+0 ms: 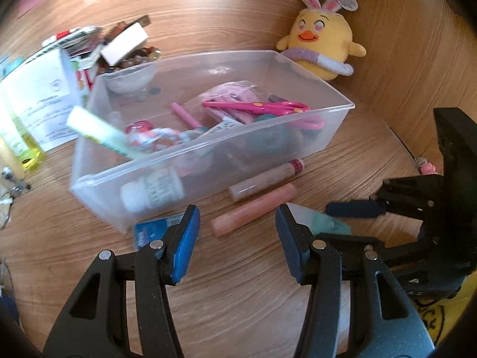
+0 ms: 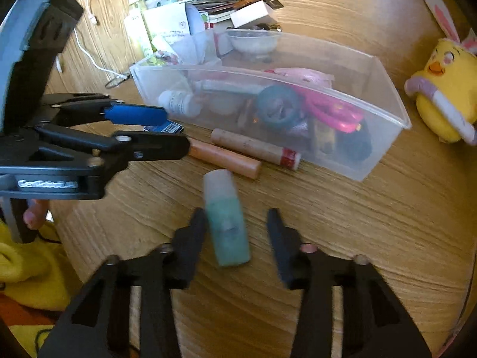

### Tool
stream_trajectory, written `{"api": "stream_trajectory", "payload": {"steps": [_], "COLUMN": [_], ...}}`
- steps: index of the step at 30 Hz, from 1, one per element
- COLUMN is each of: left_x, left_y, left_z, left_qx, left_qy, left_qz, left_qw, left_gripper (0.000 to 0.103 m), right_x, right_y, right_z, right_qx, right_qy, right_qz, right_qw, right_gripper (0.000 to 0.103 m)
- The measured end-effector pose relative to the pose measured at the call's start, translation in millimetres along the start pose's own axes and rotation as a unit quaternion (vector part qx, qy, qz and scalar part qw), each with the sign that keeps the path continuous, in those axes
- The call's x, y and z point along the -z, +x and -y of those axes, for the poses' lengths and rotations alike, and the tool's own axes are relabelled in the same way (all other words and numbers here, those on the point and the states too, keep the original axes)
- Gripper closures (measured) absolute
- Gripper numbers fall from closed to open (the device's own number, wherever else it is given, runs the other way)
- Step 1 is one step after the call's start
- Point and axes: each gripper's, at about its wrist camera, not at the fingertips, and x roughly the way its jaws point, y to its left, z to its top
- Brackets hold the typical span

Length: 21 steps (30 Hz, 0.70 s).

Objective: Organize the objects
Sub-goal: 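Grasp the peach lip gloss with the left tool while the right tool grasps the teal bottle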

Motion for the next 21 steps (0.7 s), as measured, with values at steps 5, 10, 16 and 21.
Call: {"api": "stream_trajectory", "payload": {"steps": [5,10,16,21], "left_x": [-5.9,-3.7,5.5,12.0], "left_y": [12.8,23.9,22.8,20.2], "left_z": [6.8,11.1,17.5,27.6], "left_qx": [0.011,0.026,0.022,-0.007], "left_qy": [0.010,0.017,0.024,0.053], "left_qz": [-0.010,-0.032,-0.032,-0.022], "left_qw": [0.9998,0.9990,0.9990,0.9983], "left_gripper": [0.051,0.057,0.066,0.083], "right_x": [14.5,22.4,18.8,12.8], "right_y": [-11.6,-20.2,-17.7,-16.2], "right_z": [10.7,28.1,28.2,25.6], "right_qx": [0.005,0.018,0.018,0.021], "right_qy": [0.016,0.050,0.054,0.055], "right_qz": [0.009,0.013,0.020,0.031], "right_qw": [1.000,0.999,0.998,0.998], "right_gripper": [0.080,0.080,0.080,0.080]}}
